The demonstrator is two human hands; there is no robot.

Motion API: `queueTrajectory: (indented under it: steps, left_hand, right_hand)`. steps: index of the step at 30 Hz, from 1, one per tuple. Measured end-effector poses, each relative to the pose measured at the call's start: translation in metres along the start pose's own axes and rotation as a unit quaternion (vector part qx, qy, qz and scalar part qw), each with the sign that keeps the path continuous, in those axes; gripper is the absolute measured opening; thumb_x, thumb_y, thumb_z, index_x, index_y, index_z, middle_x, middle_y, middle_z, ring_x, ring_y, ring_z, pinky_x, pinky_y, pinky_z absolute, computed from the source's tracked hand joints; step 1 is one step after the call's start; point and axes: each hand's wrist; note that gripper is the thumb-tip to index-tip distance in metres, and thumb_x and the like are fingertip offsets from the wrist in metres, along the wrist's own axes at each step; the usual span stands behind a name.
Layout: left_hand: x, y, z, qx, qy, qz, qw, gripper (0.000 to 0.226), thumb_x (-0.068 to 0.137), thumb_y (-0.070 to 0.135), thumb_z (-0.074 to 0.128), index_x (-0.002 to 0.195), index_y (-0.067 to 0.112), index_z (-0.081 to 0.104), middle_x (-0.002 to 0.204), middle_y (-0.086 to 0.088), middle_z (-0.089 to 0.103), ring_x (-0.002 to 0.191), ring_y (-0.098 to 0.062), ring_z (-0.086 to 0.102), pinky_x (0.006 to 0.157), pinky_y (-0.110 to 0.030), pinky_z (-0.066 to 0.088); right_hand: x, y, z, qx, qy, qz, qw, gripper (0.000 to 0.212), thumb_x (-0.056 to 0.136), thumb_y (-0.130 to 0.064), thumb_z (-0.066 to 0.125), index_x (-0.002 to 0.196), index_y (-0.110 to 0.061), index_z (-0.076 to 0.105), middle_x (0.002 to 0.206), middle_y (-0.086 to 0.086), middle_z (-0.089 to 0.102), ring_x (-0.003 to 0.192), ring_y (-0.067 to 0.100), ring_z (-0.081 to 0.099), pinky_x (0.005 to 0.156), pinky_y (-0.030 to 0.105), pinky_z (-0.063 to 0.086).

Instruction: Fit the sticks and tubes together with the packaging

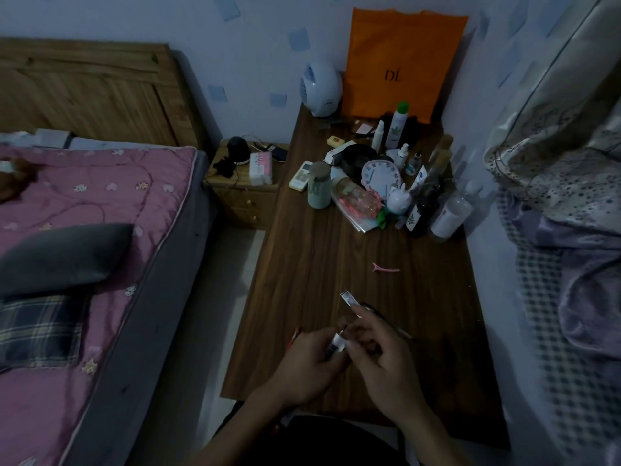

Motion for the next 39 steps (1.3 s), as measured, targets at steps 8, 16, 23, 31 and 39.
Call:
queueTrajectory:
  steps: [8, 16, 23, 31, 39]
  left_hand:
    - [-0.001, -0.001, 0.001, 0.051, -0.018, 0.010, 0.998, 0.026, 0.091, 0.040, 0.054, 0.090, 0.015, 0.062, 0.073, -0.004, 0.066, 0.061, -0.009, 0.059, 0.061, -0.032, 0.046]
    - [-0.003, -0.007, -0.001, 0.096, -0.040, 0.028, 0.994, 0.024, 0.089, 0.043, 0.052, 0.085, 0.021, 0.056, 0.069, 0.003, 0.062, 0.064, -0.009, 0.061, 0.075, -0.034, 0.047]
    - [-0.002, -0.014, 0.002, 0.112, -0.056, 0.021, 0.992, 0.026, 0.088, 0.048, 0.050, 0.097, 0.025, 0.057, 0.074, 0.005, 0.064, 0.069, -0.009, 0.062, 0.082, -0.038, 0.043]
    - [0.003, -0.016, 0.003, 0.119, -0.069, 0.004, 0.990, 0.026, 0.087, 0.050, 0.049, 0.088, 0.025, 0.054, 0.075, 0.006, 0.064, 0.073, -0.006, 0.063, 0.090, -0.042, 0.040]
    - [0.005, -0.016, 0.002, 0.143, -0.075, 0.007, 0.987, 0.024, 0.084, 0.049, 0.050, 0.076, 0.027, 0.048, 0.072, 0.000, 0.064, 0.066, -0.012, 0.059, 0.083, -0.041, 0.049]
  right_hand:
    - [0.003, -0.001, 0.000, 0.068, 0.052, 0.047, 0.995, 0.032, 0.085, -0.009, 0.075, 0.108, -0.031, 0.070, 0.097, -0.010, 0.074, 0.088, 0.010, 0.071, 0.071, 0.021, 0.057]
    - [0.006, -0.001, 0.000, 0.044, 0.023, 0.079, 0.996, 0.030, 0.083, -0.005, 0.074, 0.094, -0.033, 0.072, 0.095, -0.019, 0.073, 0.091, 0.000, 0.069, 0.072, 0.014, 0.055]
    - [0.012, -0.002, -0.004, 0.155, -0.020, 0.132, 0.979, 0.027, 0.080, 0.010, 0.070, 0.079, -0.016, 0.078, 0.080, 0.002, 0.076, 0.074, 0.005, 0.070, 0.065, 0.017, 0.055]
    - [0.013, -0.004, -0.008, 0.155, -0.036, 0.123, 0.980, 0.014, 0.077, -0.027, 0.069, 0.088, -0.025, 0.077, 0.081, -0.008, 0.074, 0.075, -0.001, 0.066, 0.063, 0.014, 0.051]
    - [0.019, -0.001, -0.008, 0.071, -0.009, 0.119, 0.990, 0.017, 0.081, -0.018, 0.069, 0.083, -0.032, 0.077, 0.083, -0.008, 0.075, 0.081, 0.005, 0.070, 0.067, 0.018, 0.052]
Point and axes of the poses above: each hand's wrist, its own x-axis towards the middle knuckle, its own z-axis out of the palm, y = z × x
